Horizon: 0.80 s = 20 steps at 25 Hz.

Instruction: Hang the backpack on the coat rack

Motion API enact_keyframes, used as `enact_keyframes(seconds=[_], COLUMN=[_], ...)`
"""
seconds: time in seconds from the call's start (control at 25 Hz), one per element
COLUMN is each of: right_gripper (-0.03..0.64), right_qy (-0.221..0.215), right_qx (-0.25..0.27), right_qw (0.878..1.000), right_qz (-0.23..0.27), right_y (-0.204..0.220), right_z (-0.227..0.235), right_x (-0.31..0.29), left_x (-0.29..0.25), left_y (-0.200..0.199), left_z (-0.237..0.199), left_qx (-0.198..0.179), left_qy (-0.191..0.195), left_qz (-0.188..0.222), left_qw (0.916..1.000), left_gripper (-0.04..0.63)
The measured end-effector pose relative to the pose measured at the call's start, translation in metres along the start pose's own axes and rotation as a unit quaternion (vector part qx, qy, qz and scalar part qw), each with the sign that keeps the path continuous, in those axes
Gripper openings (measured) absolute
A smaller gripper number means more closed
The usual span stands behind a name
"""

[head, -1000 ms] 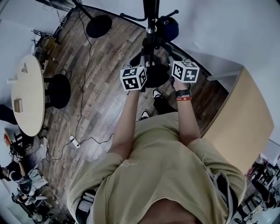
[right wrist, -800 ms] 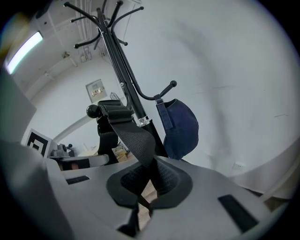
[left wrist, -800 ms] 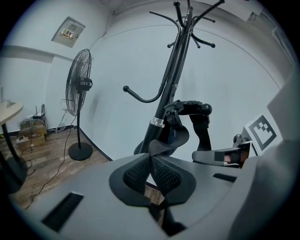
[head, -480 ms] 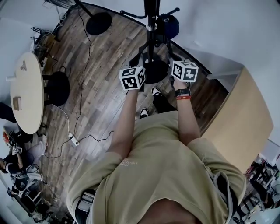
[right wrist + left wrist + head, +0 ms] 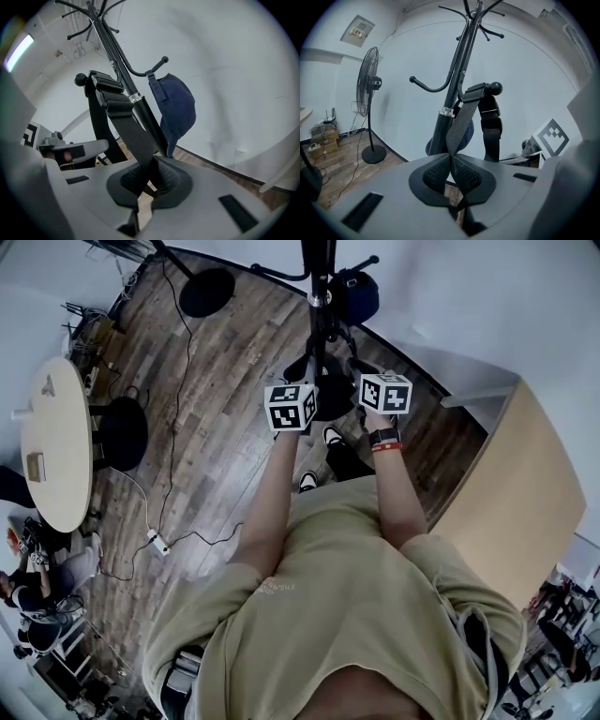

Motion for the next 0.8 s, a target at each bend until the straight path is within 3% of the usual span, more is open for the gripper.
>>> enact_keyframes(seconds=[0.8], right_gripper=[0.035], right_qy=[-0.015], right_qx=[0.018], right_qw=[1.000], right_qz=[0.004], right_y=[0.006], right_z=[-0.019], right_x=[-0.024], left_x=[-0.005], left_y=[-0.002], left_z=[0.006], left_qx=[-0.015], left_qy=[0.031], left_qz=[0.006], left_qw=[0.9994], left_gripper=[0.028])
Point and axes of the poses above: the fingertips, and each gripper's own axes: x backward along the fingers, z to its right, y out of its underside, the point moved 2 cm from there along x, backward along the fingers, and after that the axes turned 14 degrees about -z, right-handed, at the moved point
